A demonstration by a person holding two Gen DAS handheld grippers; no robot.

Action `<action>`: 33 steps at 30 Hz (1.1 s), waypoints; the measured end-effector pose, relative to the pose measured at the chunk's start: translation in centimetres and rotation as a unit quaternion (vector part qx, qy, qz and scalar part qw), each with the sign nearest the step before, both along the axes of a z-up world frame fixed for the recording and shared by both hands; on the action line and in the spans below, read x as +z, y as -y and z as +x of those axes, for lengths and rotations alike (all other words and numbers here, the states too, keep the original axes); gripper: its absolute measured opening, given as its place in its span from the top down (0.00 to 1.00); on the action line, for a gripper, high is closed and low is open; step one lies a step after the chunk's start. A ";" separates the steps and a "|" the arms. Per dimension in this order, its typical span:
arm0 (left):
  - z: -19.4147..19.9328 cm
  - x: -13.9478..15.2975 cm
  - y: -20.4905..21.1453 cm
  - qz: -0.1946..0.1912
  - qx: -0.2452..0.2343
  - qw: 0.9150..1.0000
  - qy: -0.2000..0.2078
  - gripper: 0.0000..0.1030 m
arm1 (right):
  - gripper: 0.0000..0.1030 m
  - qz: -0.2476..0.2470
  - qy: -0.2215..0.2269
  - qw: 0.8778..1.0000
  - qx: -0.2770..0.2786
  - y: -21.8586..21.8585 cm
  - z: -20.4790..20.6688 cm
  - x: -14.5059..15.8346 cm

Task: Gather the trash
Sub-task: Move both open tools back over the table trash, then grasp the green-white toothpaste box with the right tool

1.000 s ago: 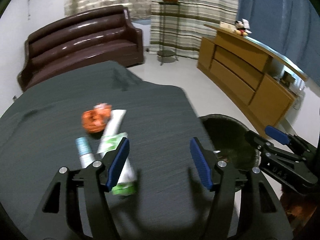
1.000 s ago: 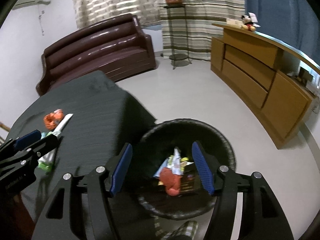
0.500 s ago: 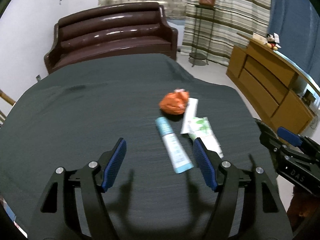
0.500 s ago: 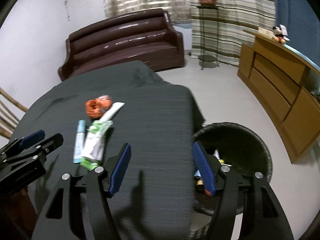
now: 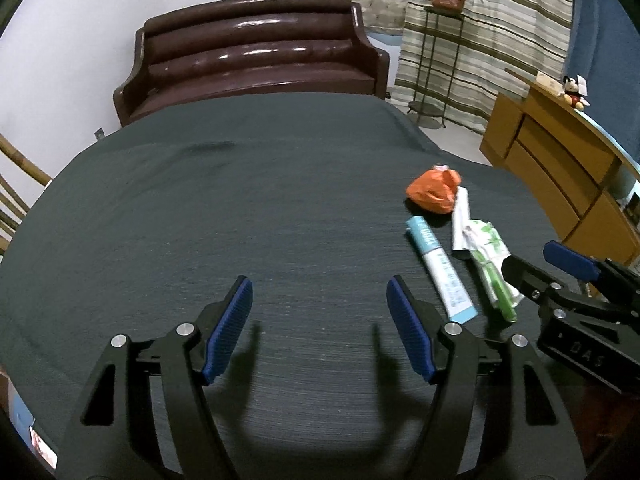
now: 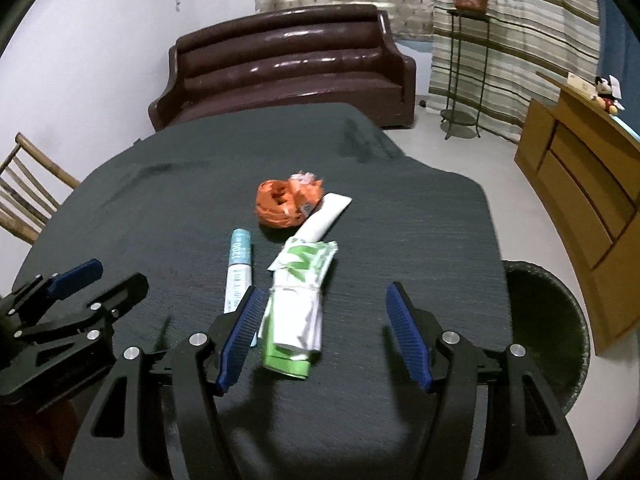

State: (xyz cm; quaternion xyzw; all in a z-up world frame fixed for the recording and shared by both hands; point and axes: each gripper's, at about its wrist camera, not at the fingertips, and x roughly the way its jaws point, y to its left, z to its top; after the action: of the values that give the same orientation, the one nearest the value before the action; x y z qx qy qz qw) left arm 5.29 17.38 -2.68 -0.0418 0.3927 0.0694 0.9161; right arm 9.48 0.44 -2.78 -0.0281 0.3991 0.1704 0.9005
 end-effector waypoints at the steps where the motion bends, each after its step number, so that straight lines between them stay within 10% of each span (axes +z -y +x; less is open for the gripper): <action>1: 0.0 -0.1 -0.3 -0.001 0.002 1.000 -0.001 0.34 | 0.39 -0.003 -0.004 1.000 0.001 -0.3 0.1 -0.2; 7: 0.2 -0.6 -0.9 -0.008 0.001 1.000 -0.007 0.33 | 0.43 -0.031 -0.019 0.999 0.002 -1.6 0.6 -1.0; 12: 0.5 -0.8 -0.5 -0.017 -0.011 1.000 -0.008 0.33 | 0.68 -0.033 -0.036 0.999 0.012 -2.0 0.4 -1.6; 33: 4.5 -2.0 6.0 -0.034 -0.051 0.997 -0.044 0.33 | 0.69 -0.010 -0.009 0.999 -0.049 5.3 -0.2 -0.5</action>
State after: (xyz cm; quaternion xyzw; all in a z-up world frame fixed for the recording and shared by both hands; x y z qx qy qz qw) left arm 9.74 11.33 -4.68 -0.0495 0.4364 0.0113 0.8983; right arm 9.32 -4.88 -3.28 -0.0156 0.4101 0.1221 0.9037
